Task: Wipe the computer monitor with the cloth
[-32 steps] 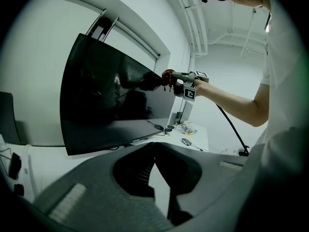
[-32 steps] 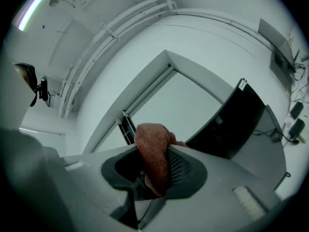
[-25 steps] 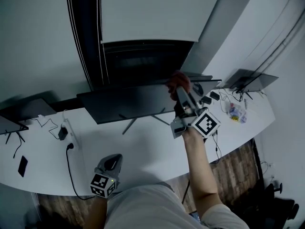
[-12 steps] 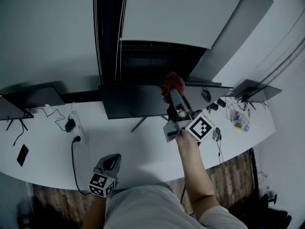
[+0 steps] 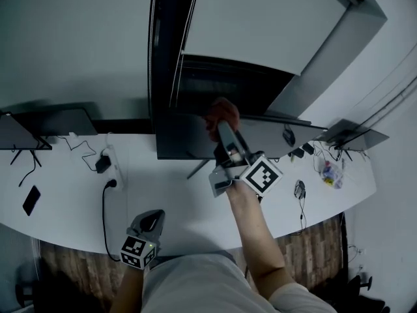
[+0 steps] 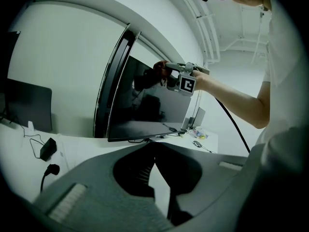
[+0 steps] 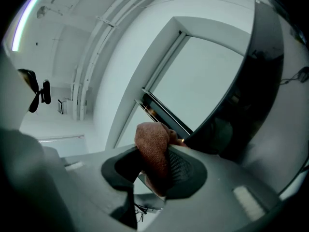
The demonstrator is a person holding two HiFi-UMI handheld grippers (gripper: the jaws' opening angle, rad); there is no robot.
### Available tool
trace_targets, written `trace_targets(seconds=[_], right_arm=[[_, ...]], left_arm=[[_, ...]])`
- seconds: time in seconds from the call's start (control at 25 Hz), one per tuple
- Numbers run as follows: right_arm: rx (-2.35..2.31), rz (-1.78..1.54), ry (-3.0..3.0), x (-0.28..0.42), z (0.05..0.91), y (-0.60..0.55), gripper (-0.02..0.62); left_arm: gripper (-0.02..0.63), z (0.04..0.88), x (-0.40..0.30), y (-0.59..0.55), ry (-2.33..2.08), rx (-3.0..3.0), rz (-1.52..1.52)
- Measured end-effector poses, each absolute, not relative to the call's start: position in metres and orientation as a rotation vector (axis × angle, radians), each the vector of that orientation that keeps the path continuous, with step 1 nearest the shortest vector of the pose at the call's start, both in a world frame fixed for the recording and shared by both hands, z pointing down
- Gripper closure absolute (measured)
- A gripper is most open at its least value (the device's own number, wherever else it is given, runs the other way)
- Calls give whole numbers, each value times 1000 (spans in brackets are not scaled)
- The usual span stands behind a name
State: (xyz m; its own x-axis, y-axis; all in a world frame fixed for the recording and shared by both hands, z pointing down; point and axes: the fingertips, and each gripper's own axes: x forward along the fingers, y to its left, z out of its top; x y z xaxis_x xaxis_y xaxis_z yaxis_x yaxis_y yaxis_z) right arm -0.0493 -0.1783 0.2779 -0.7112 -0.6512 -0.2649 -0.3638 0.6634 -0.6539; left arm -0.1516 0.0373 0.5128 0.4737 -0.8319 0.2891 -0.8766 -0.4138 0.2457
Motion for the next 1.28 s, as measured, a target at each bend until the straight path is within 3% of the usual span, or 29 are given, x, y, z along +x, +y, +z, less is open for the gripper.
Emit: trace_targets(seconds=[0.84, 1.28], right_arm=[[-510, -923, 2491, -172, 279, -141, 469], [-426, -997, 2581, -180, 301, -109, 469]], left_arm=[[597, 515, -196, 70, -1631, 2208, 109], [597, 515, -183, 82, -1676, 2174, 119]])
